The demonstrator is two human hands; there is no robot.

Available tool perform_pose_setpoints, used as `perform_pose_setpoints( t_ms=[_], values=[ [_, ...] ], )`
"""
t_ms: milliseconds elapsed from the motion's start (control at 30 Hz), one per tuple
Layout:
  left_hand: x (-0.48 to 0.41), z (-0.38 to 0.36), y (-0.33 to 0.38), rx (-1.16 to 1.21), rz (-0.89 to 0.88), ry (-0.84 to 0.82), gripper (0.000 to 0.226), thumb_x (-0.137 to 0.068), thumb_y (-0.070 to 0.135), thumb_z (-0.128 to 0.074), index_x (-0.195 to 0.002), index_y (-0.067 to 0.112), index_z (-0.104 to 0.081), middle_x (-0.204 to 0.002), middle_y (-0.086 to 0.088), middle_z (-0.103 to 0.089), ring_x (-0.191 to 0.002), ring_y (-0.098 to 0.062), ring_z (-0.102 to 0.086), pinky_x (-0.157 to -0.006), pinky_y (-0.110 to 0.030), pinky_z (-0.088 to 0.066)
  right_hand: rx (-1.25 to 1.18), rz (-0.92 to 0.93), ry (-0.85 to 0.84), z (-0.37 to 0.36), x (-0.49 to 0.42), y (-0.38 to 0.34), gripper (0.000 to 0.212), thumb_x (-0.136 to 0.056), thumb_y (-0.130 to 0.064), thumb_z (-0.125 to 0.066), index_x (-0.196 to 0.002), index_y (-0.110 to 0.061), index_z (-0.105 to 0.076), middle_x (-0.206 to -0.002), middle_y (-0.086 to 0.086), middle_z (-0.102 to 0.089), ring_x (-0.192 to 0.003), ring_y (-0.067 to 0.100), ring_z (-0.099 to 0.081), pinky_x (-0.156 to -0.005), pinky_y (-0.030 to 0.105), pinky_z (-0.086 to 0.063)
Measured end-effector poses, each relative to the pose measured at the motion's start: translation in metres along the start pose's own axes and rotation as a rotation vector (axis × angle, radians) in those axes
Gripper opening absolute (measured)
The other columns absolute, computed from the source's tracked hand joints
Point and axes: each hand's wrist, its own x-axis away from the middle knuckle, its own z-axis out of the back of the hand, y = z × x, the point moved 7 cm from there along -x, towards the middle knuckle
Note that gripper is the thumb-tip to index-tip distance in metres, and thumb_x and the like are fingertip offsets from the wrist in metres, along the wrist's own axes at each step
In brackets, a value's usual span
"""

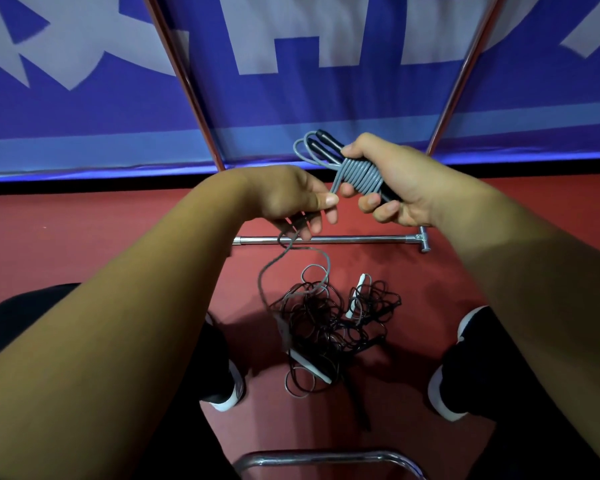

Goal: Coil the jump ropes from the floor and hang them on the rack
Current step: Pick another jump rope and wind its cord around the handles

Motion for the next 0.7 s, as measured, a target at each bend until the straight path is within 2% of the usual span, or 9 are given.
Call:
perform_pose_setpoints(
  t_ms=[167, 300, 367, 433, 533, 600, 700],
  values=[
    [-0.004, 0.005, -0.006, -0.039, 0.024, 0.076, 0.028, -0.110, 0.032, -0.052, -0.103, 0.009, -0.068, -0.075, -0.004, -0.066, -0.066, -0.013, -0.067, -0.074, -0.039, -0.060, 0.053, 0.009, 0.001, -0.003, 0.002, 0.002, 0.030, -0.096, -0.042, -0.061, -0.099, -0.013, -0.064, -0.085, 0.008, -0.066, -0.050, 0.012, -0.039, -0.036, 0.015, -0.020],
    [-0.008, 0.014, -0.007, 0.055, 0.003, 0.168, 0.026, -0.108, 0.022, -0.057, -0.117, 0.000, -0.066, -0.095, -0.012, -0.066, -0.088, -0.018, -0.071, -0.085, -0.038, -0.063, 0.071, 0.034, -0.106, -0.014, 0.008, 0.000, 0.036, -0.103, -0.041, -0.053, -0.093, -0.009, -0.064, -0.082, 0.009, -0.067, -0.049, 0.012, -0.036, -0.036, 0.016, -0.018],
    [-0.007, 0.018, -0.005, 0.138, -0.068, 0.169, 0.024, -0.105, 0.015, -0.061, -0.124, 0.000, -0.064, -0.107, -0.011, -0.066, -0.095, -0.018, -0.068, -0.089, -0.036, -0.062, 0.071, 0.024, -0.196, -0.018, 0.012, -0.001, 0.037, -0.105, -0.041, -0.048, -0.093, -0.009, -0.063, -0.082, 0.008, -0.065, -0.048, 0.011, -0.033, -0.036, 0.016, -0.014],
    [-0.004, 0.023, -0.007, 0.246, -0.106, 0.179, 0.024, -0.100, 0.009, -0.068, -0.123, 0.004, -0.066, -0.110, -0.011, -0.070, -0.096, -0.019, -0.070, -0.091, -0.038, -0.062, 0.115, -0.018, -0.266, -0.021, 0.016, 0.002, 0.035, -0.106, -0.041, -0.046, -0.095, -0.011, -0.061, -0.079, 0.007, -0.063, -0.046, 0.009, -0.031, -0.036, 0.015, -0.013],
    [0.000, 0.025, -0.008, 0.280, -0.146, 0.149, 0.020, -0.088, -0.002, -0.074, -0.104, 0.009, -0.069, -0.095, -0.011, -0.072, -0.084, -0.017, -0.070, -0.080, -0.033, -0.060, 0.193, -0.115, -0.337, -0.023, 0.020, 0.013, 0.037, -0.105, -0.042, -0.047, -0.095, -0.008, -0.058, -0.076, 0.006, -0.061, -0.042, 0.008, -0.032, -0.033, 0.012, -0.018],
    [0.003, 0.025, -0.003, 0.244, -0.199, 0.125, 0.018, -0.083, -0.003, -0.068, -0.095, 0.009, -0.068, -0.088, -0.012, -0.070, -0.077, -0.018, -0.067, -0.073, -0.027, -0.056, 0.229, -0.175, -0.394, -0.025, 0.023, 0.019, 0.038, -0.105, -0.043, -0.047, -0.101, -0.007, -0.061, -0.076, 0.006, -0.061, -0.040, 0.007, -0.032, -0.033, 0.012, -0.019],
    [0.004, 0.028, 0.003, 0.218, -0.217, 0.141, 0.033, -0.086, -0.020, -0.062, -0.092, 0.012, -0.070, -0.080, -0.005, -0.069, -0.068, -0.014, -0.062, -0.066, -0.022, -0.053, 0.297, -0.250, -0.463, -0.029, 0.027, 0.025, 0.033, -0.104, -0.042, -0.051, -0.108, -0.012, -0.065, -0.078, 0.007, -0.061, -0.041, 0.009, -0.032, -0.036, 0.012, -0.015]
  ],
)
